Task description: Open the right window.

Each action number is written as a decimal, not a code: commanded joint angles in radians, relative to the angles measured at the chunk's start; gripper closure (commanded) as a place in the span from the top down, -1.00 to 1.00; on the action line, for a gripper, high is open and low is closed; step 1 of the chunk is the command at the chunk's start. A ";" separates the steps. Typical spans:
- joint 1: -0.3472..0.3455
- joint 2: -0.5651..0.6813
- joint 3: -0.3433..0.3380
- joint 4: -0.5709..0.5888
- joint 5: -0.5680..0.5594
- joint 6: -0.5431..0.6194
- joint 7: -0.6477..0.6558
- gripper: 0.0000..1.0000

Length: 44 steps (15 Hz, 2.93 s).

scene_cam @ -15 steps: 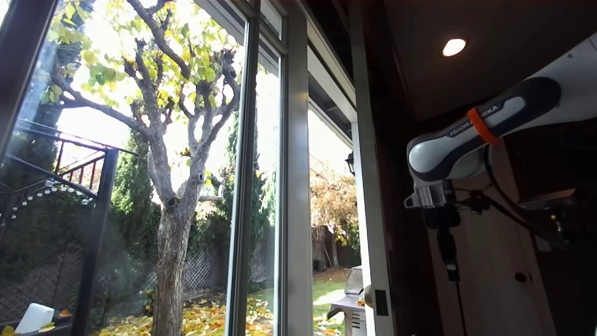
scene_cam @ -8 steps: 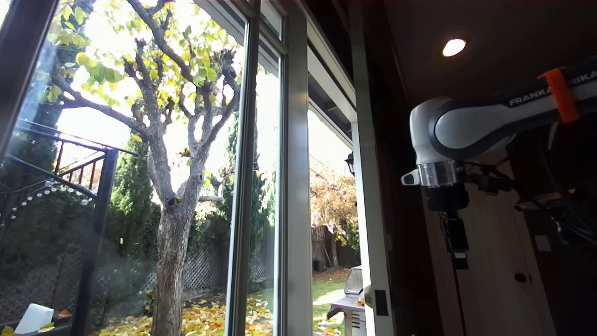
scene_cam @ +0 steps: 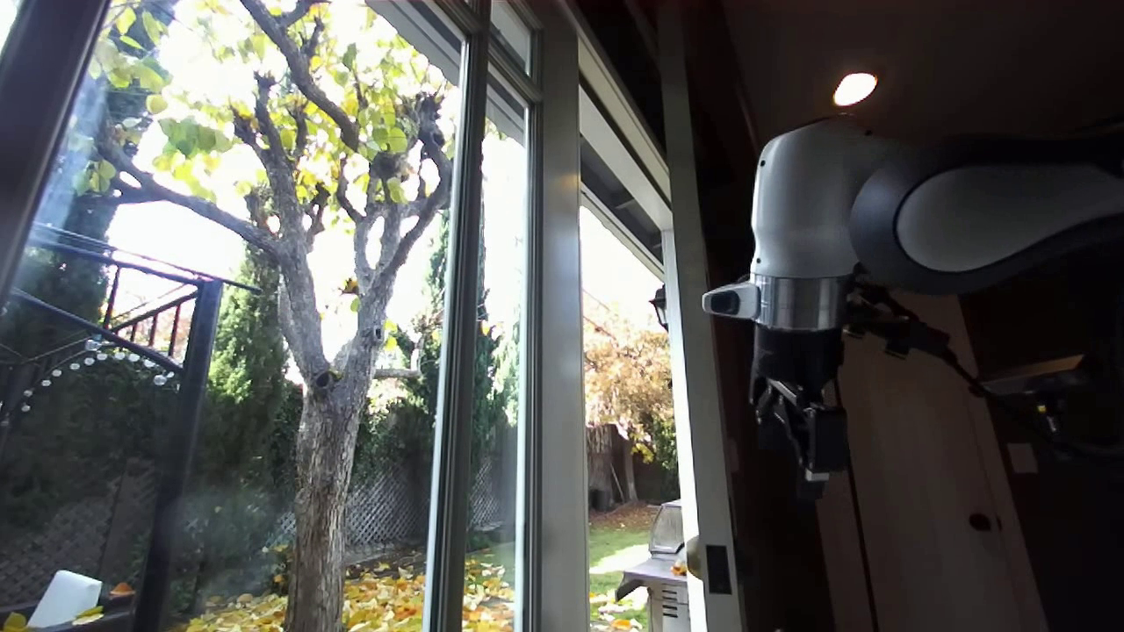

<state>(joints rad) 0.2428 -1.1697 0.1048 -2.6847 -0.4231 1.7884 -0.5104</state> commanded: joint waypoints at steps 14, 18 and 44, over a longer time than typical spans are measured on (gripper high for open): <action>-0.241 0.317 -0.025 0.035 -0.325 0.654 0.230 1.00; -0.274 0.347 -0.015 0.049 -0.360 0.659 0.261 1.00; -0.279 0.177 -0.097 0.041 -0.384 0.048 0.429 1.00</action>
<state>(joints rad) -0.0356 -0.9672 0.0206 -2.6325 -0.7734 1.8694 -0.1066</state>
